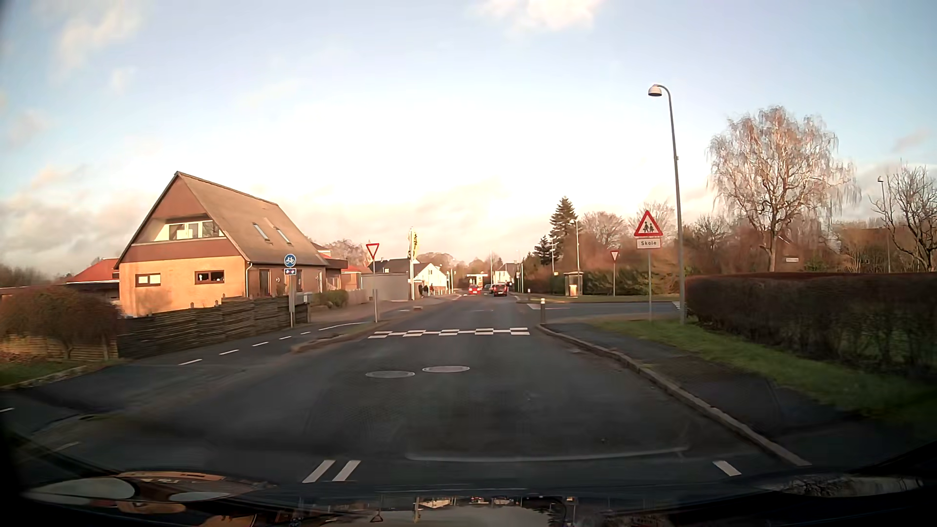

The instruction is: Follow the waypoints while adhering to traffic rules and regulations

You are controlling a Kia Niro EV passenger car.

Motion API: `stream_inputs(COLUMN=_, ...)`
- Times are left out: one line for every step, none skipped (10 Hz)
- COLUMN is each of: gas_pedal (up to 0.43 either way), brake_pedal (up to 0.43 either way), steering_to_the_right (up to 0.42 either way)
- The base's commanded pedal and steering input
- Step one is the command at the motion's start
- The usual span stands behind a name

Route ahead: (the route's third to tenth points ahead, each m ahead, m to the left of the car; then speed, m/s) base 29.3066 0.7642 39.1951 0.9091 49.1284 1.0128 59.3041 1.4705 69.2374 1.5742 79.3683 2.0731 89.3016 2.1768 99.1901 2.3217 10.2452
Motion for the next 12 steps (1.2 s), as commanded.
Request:
stream_inputs(gas_pedal=0.059, brake_pedal=0.0, steering_to_the_right=0.001)
stream_inputs(gas_pedal=0.059, brake_pedal=0.0, steering_to_the_right=0.0)
stream_inputs(gas_pedal=0.047, brake_pedal=0.0, steering_to_the_right=-0.001)
stream_inputs(gas_pedal=0.047, brake_pedal=0.0, steering_to_the_right=-0.003)
stream_inputs(gas_pedal=0.028, brake_pedal=0.0, steering_to_the_right=-0.003)
stream_inputs(gas_pedal=0.028, brake_pedal=0.0, steering_to_the_right=-0.003)
stream_inputs(gas_pedal=0.039, brake_pedal=0.0, steering_to_the_right=-0.002)
stream_inputs(gas_pedal=0.039, brake_pedal=0.0, steering_to_the_right=-0.001)
stream_inputs(gas_pedal=0.028, brake_pedal=0.0, steering_to_the_right=-0.001)
stream_inputs(gas_pedal=0.028, brake_pedal=0.0, steering_to_the_right=-0.001)
stream_inputs(gas_pedal=0.028, brake_pedal=0.0, steering_to_the_right=-0.001)
stream_inputs(gas_pedal=0.028, brake_pedal=0.0, steering_to_the_right=-0.001)
